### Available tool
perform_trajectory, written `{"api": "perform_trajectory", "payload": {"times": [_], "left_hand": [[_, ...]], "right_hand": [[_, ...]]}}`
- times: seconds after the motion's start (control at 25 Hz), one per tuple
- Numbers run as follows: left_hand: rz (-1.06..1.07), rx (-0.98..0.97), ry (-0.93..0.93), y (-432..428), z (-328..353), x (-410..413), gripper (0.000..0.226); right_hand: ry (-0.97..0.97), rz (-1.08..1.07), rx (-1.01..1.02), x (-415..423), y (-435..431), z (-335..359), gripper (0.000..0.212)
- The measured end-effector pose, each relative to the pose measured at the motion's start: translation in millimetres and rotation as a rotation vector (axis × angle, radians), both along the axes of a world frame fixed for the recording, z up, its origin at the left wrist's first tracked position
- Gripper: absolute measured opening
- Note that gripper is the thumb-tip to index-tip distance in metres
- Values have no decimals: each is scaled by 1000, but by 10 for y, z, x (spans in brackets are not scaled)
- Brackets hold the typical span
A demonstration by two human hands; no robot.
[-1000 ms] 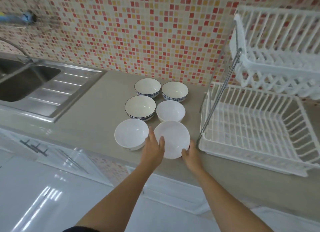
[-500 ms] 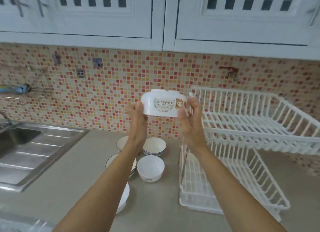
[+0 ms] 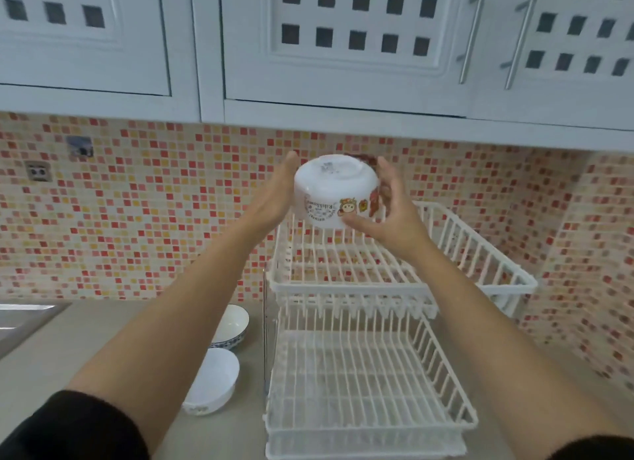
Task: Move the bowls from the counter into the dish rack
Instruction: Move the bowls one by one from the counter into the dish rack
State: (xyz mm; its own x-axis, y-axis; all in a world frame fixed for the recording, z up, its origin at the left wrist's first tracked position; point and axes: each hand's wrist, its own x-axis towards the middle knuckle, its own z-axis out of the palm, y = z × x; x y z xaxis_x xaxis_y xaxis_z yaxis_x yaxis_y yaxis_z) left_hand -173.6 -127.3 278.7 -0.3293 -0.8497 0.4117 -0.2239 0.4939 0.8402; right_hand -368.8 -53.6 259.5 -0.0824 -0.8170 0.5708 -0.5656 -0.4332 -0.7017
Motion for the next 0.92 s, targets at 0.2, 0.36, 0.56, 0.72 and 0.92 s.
{"api": "perform_trajectory", "payload": {"times": [0.2,0.36,0.56,0.72,0.92], "left_hand": [[37,284,-243,-398,-286,-469,115],[8,438,-341,-518,-378,-672,78],[43,482,-356,-628,-438,-681,65],[35,458,-405,-641,-451,-682,68],[40,441,-480,-575,-411,-679,70]], "right_hand": [[337,-57,325,-344,-284,-200,111],[523,-80,526,-417,-598,-260,131],[652,-169,521,-307,-726,-291,110],[651,-210,512,-257,-783,-373,108],[538,-125,609,-301,-767,-274,98]]}}
